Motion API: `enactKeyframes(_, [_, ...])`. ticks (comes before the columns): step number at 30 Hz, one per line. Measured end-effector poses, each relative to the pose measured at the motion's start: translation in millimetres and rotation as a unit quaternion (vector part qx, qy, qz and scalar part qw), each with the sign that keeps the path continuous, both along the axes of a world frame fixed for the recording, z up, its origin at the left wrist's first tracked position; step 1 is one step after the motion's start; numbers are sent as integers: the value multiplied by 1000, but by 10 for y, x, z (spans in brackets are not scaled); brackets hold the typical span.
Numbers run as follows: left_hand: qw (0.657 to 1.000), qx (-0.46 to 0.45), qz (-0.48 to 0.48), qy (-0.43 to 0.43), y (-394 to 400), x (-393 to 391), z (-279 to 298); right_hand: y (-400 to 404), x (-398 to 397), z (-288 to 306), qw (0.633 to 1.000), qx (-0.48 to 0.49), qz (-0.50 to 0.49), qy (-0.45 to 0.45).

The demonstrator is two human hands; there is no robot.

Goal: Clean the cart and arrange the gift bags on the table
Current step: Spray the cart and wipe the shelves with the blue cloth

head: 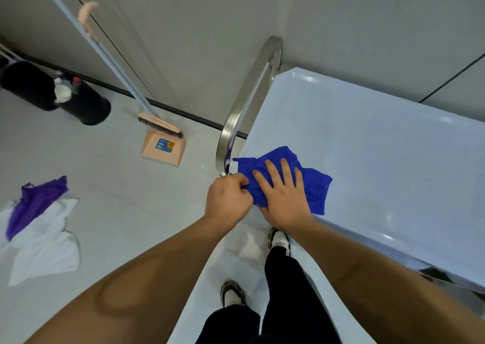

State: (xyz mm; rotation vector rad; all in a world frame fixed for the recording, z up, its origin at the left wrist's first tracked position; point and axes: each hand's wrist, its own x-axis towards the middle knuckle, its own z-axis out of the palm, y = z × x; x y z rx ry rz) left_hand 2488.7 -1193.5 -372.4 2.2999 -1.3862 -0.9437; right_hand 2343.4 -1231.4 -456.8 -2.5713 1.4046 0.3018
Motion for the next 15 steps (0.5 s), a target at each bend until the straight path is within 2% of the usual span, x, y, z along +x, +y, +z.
enactKeyframes(5, [998, -22, -51, 1, -202, -60, -12, -188, 31, 52, 999, 16, -31, -41])
enactKeyframes(9, [997, -30, -66, 2, -443, -135, 7, -411, 58, 43, 998, 32, -44, -32])
enactKeyframes(15, [994, 33, -106, -20, -977, -256, -7, -979, 223, -40, 994, 16, -102, -28])
